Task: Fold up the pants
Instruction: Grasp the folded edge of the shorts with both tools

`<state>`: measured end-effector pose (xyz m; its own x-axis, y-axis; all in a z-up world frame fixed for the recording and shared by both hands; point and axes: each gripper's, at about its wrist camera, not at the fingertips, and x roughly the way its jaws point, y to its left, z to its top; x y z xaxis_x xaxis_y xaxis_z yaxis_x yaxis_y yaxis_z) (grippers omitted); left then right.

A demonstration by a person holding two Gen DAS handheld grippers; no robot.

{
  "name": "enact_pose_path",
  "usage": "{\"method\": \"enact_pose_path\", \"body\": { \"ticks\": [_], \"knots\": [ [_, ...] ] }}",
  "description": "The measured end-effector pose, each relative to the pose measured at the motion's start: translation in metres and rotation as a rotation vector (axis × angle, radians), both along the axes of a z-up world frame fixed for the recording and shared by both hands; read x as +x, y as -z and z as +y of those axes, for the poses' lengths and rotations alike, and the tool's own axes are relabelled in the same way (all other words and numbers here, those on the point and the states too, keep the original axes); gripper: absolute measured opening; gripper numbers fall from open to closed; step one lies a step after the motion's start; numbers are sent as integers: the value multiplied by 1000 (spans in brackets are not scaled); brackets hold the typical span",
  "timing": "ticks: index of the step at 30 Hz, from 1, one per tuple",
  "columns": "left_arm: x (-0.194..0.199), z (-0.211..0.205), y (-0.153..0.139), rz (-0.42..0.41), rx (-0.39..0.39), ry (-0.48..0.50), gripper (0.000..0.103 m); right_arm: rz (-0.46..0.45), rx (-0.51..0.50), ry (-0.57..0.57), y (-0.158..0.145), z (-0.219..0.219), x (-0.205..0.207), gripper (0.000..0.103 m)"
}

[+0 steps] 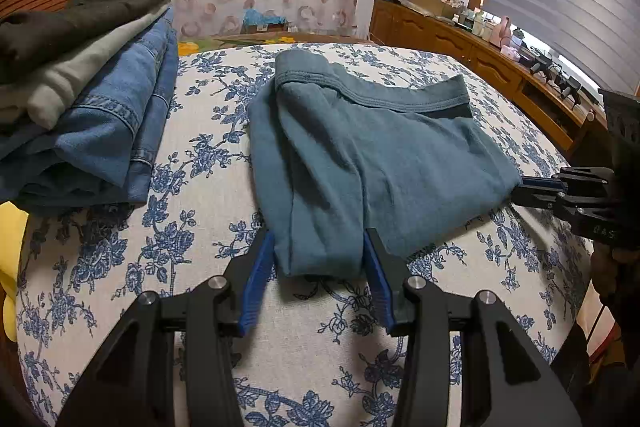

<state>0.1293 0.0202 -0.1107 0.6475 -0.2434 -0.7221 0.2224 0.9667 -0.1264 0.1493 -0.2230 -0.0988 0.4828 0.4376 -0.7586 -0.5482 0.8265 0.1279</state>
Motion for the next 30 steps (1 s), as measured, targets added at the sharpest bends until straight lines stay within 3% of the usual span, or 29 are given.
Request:
{"method": "enact_pose_path", "body": {
  "ticks": [3, 9, 16, 21, 23, 24, 26, 30],
  "knots": [
    [1, 1, 0, -1, -2, -1, 45, -18, -16, -12, -2, -3, -1, 2],
    [2, 3, 0, -2, -5, -8, 45, -99, -42, 18, -21, -21, -7, 0],
    [2, 3, 0, -2, -4, -6, 45, -83, -65, 19, -14, -22, -5, 0],
    [2, 4, 0, -3, -4, -10, 45, -58, -28, 41, -14, -29, -4, 0],
    [2, 5, 0, -3, -5, -10, 44, -51, 11, 41, -18, -33, -6, 10],
    [2, 5, 0, -3, -4, -9, 44, -50, 23, 45, -19, -34, -6, 22],
    [2, 5, 0, -2, -5, -10, 44, -45, 36, 61, -20, -34, -3, 38],
    [2, 4, -1, -2, -3, -8, 44, -4, 47, 61, -11, -23, 8, 41]
  ]
}}
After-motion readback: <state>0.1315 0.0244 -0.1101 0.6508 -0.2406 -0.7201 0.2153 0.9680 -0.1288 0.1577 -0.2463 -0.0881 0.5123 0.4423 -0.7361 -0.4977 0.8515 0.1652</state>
